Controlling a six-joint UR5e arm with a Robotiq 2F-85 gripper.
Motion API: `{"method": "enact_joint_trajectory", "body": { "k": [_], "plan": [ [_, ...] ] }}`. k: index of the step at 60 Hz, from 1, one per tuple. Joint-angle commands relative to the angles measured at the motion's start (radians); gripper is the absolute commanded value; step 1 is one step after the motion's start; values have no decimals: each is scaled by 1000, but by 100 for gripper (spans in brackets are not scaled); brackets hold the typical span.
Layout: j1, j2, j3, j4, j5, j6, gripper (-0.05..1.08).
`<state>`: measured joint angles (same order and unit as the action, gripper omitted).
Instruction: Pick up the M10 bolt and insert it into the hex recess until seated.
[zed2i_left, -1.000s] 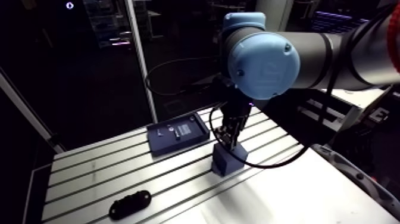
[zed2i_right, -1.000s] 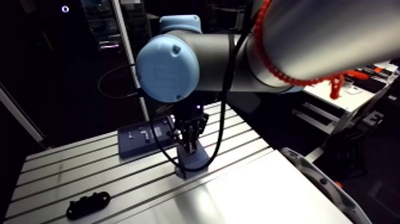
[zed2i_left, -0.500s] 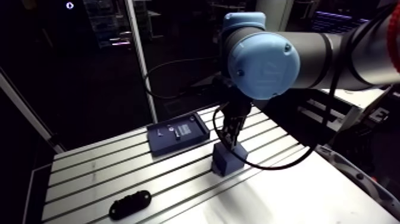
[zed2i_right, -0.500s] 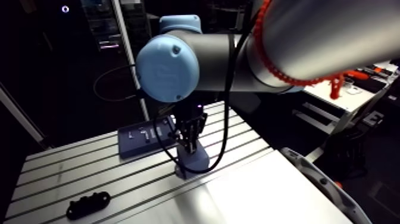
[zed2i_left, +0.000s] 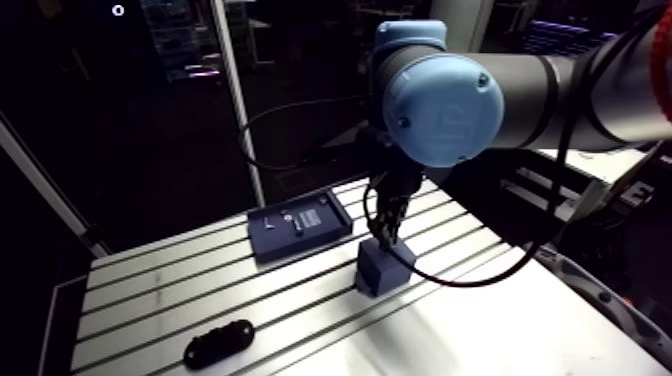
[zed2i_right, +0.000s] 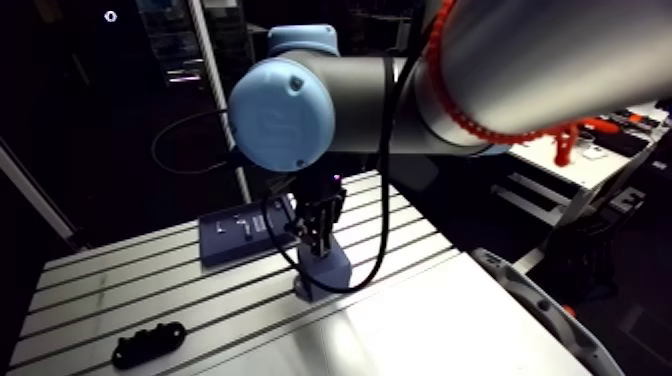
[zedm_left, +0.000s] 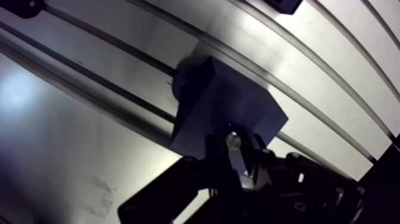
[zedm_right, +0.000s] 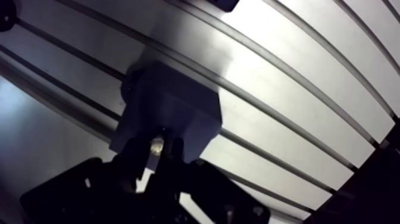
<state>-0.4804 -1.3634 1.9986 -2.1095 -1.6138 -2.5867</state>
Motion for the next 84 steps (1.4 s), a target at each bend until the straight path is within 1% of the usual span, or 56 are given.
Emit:
{"method": "enact_joint_trajectory", "body": {
  "k": [1,12,13,14,15,16,17,18,19,20,21,22,23,24,25,35,42,49,53,57,58,59,61,62,63,66,67,68,69,70,71,72,73,74,75,76,77,78,79,80,81,82,83,84],
  "plan": [
    [0,0,0,-1,2,-27,80],
    [0,-1,-1,-5,1,-37,79],
    [0,-1,-1,-9,1,-37,75],
    [0,-1,-1,-9,1,-37,75],
    [0,-1,1,-15,1,-39,66],
    [0,-1,1,-15,1,-39,66],
    [0,-1,2,-20,1,-39,49],
    [0,-1,2,-20,1,-39,49],
    [0,-1,2,-23,0,-39,32],
    [0,-1,2,-23,0,-39,32],
    [0,-2,3,-25,-1,-39,18],
    [0,-2,3,-25,-1,-39,18],
    [0,-3,3,-28,-1,-39,5],
    [0,-3,3,-28,-1,-39,5],
    [0,-3,3,-28,-2,-39,1],
    [0,-10,-1,-31,-2,-40,1],
    [2,-31,-1,-51,-1,-39,1],
    [2,-58,-1,-50,7,-30,1],
    [2,-76,5,-38,7,-4,1],
    [2,-89,9,-28,6,59,1],
    [2,-94,10,-23,3,96,1],
    [2,-94,10,-23,3,96,1],
    [2,-99,13,-16,1,165,3],
    [2,-99,13,-16,1,165,3],
    [2,-100,15,-9,1,198,6],
    [0,-101,19,-2,0,229,9],
    [0,-101,22,3,-3,258,14],
    [0,-101,22,3,-3,258,14],
    [-1,-101,24,6,-2,293,24],
    [-1,-101,24,6,-2,293,24],
    [-1,-97,24,10,-2,330,33],
    [-1,-97,24,10,-2,330,33],
    [0,-92,25,11,-2,365,44],
    [0,-92,25,11,-2,365,44],
    [-1,-89,25,12,-2,385,54],
    [-1,-89,25,12,-2,385,54],
    [-1,-85,26,12,-1,399,63],
    [-1,-85,26,12,-1,399,63],
    [-3,-83,27,10,-2,409,71],
    [-3,-82,27,9,2,416,82],
    [-3,-82,27,9,2,416,82],
    [-4,-81,27,9,5,418,87],
    [-4,-81,27,9,5,418,87],
    [-4,-78,27,7,7,422,93]
  ]
}}
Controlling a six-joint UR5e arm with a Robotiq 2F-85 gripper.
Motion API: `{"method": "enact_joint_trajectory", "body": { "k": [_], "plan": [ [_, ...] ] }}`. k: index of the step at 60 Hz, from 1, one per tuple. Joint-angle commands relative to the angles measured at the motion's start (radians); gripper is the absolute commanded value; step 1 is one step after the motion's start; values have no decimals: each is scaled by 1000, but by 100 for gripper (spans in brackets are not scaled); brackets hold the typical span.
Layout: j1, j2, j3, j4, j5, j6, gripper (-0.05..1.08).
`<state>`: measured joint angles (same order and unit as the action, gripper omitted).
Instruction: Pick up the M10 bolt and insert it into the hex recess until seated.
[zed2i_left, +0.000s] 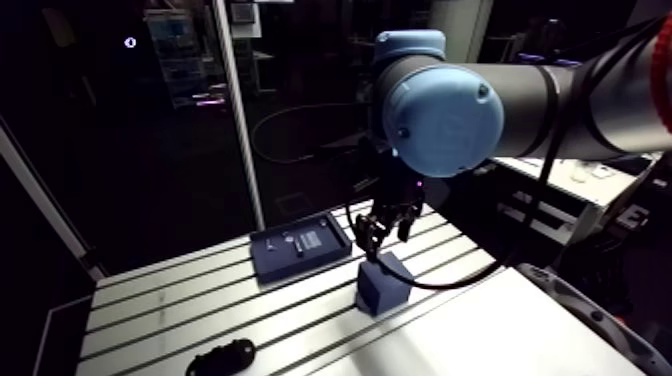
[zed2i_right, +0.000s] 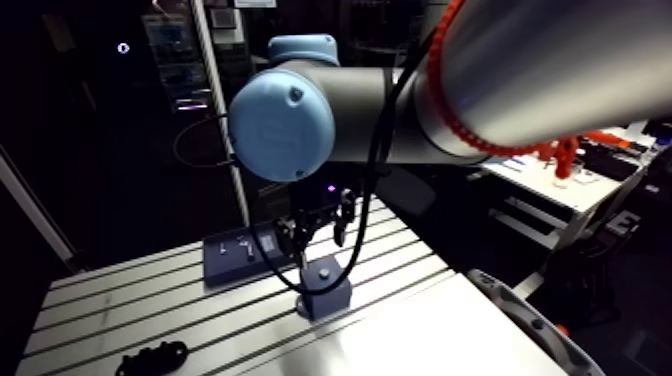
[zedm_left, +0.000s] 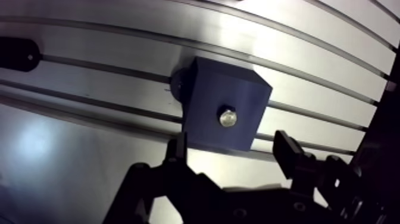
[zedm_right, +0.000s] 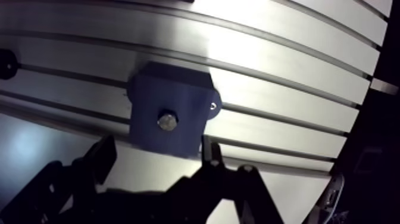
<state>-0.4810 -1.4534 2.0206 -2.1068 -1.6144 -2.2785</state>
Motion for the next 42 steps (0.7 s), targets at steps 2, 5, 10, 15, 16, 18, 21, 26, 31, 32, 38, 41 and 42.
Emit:
{"method": "enact_joint_trajectory", "body": {
  "k": [2,5,10,15,16,18,21,26,31,32,38,41,42],
  "plan": [
    [-4,12,4,4,9,121,96],
    [-3,14,2,4,9,133,99],
    [-2,29,-4,6,6,170,104],
    [-2,37,-4,6,2,185,106],
    [-2,37,-4,6,2,185,106],
    [-2,37,-5,6,1,185,106],
    [-2,38,-7,7,0,185,107],
    [-2,43,-6,9,-2,185,107],
    [-2,43,-6,9,-2,185,107],
    [-1,43,-7,9,-2,185,107],
    [-2,45,-9,11,-2,185,108],
    [-2,45,-9,11,-2,185,108],
    [-2,45,-9,12,-2,185,108]
  ]
}}
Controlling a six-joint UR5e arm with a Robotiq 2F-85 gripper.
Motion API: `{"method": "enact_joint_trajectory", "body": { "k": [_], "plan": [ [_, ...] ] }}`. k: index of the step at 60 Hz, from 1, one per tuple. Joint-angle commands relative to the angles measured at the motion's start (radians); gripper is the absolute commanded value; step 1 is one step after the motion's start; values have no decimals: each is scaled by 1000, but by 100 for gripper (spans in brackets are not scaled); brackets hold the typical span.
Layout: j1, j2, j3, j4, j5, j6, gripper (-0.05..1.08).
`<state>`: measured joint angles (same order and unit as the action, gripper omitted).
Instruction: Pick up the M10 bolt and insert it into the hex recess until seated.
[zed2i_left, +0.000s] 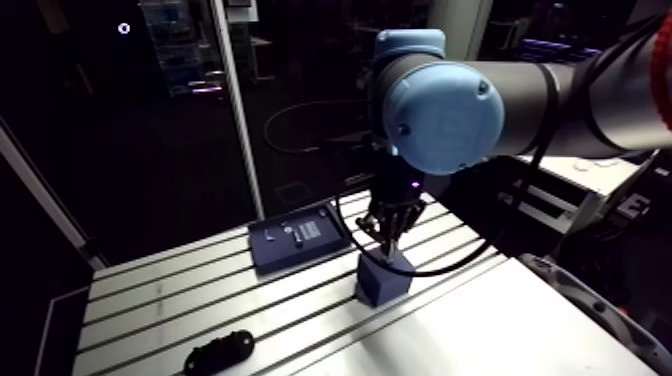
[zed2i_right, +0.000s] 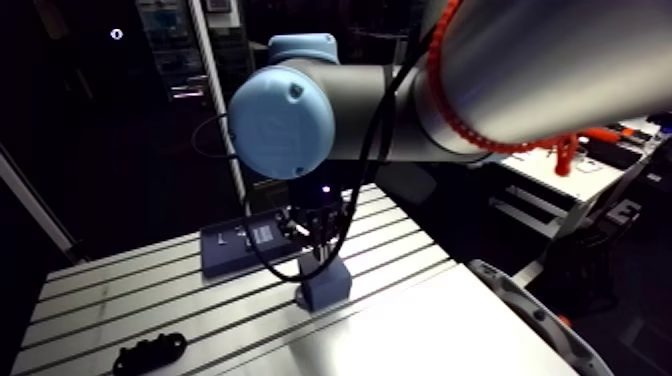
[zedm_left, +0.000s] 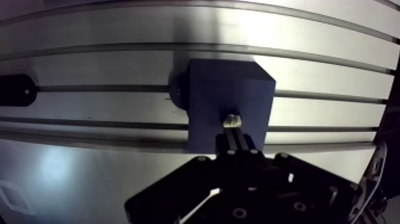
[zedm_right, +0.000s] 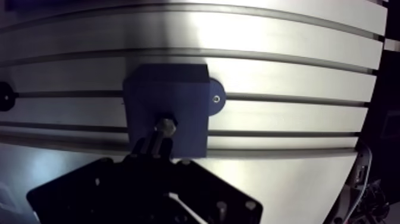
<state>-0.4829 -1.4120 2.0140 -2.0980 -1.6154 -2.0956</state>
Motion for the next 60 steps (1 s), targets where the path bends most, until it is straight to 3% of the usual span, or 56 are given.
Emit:
{"method": "enact_joint_trajectory", "body": {
  "k": [1,60],
  "plan": [
    [0,3,-2,3,-1,2,108],
    [1,34,4,-3,-7,1,108]
  ]
}}
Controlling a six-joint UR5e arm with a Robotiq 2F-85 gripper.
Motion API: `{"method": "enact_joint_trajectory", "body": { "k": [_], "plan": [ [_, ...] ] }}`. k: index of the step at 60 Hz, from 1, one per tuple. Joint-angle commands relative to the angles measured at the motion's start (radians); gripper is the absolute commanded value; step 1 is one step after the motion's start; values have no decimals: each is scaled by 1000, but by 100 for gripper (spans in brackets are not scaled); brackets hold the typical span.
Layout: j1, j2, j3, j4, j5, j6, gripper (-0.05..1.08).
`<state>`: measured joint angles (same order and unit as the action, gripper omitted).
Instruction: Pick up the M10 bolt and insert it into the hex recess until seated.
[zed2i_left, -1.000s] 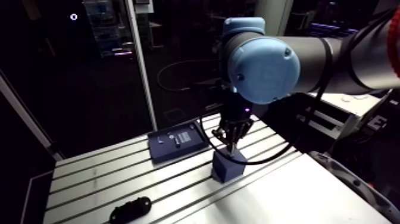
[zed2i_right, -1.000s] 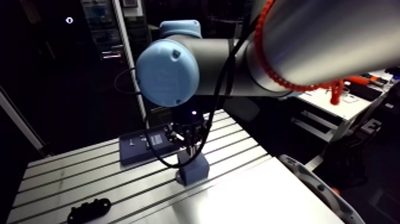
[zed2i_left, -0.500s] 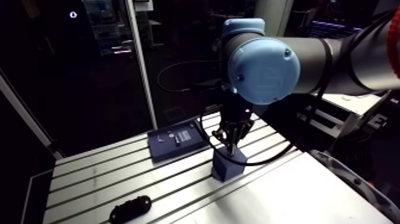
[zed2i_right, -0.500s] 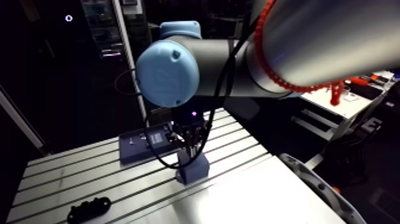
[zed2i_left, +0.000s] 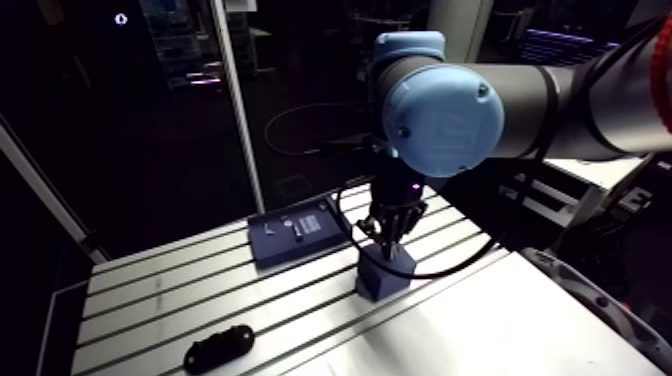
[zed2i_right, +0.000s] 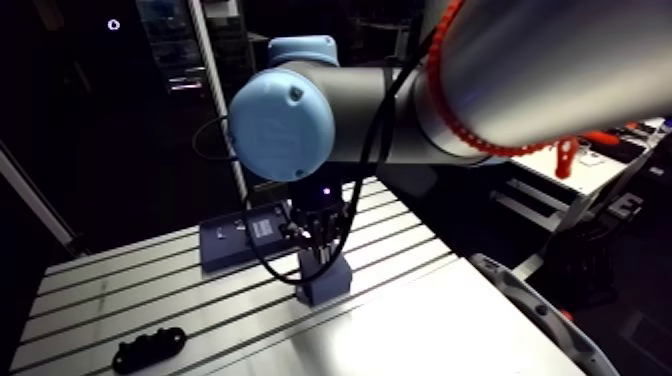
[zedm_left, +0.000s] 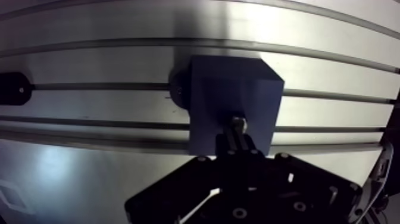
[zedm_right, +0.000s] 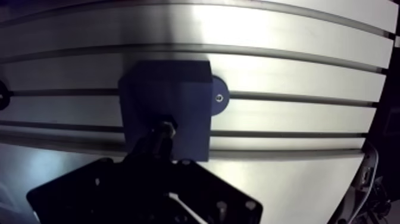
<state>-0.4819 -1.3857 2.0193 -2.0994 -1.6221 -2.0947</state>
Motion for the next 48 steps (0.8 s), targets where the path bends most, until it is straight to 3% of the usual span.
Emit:
{"method": "enact_joint_trajectory", "body": {
  "k": [1,48],
  "plan": [
    [0,7,-1,-1,0,0,108],
    [0,28,-7,-4,1,-14,108]
  ]
}}
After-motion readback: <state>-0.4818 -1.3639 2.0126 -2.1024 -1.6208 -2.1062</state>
